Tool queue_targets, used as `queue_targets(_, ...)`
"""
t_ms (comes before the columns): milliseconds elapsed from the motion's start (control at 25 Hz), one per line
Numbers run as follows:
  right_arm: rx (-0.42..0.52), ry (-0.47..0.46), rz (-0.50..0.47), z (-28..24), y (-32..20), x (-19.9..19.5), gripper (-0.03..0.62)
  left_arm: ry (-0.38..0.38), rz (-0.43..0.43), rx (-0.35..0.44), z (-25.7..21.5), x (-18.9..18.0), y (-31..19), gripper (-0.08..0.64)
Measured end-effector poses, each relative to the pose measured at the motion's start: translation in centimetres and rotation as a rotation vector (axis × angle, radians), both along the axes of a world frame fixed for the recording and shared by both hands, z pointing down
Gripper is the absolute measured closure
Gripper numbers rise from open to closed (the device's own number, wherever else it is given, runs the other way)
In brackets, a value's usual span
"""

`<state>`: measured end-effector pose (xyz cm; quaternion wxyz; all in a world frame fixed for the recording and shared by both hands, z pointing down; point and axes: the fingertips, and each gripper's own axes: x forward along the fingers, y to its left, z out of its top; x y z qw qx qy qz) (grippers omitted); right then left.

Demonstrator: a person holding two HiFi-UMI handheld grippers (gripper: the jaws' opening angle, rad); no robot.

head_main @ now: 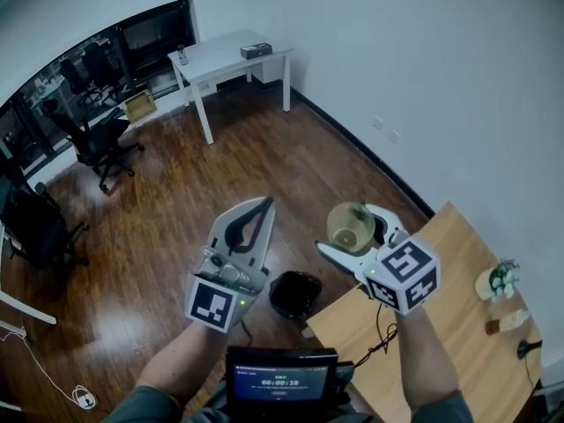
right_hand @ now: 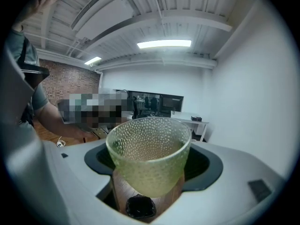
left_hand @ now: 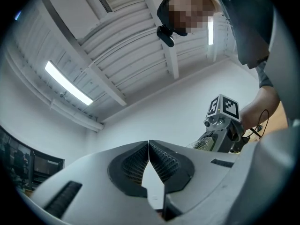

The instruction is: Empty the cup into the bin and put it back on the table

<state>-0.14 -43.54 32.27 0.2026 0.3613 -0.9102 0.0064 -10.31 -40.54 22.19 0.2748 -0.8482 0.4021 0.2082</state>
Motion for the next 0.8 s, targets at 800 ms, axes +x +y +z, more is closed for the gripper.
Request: queue_targets(800,0.003,0.216,0.112,1.1,-7.2,0.7,0.195,-0.038,0.085,0.003,0.3,-0.9,-6.0,0.56)
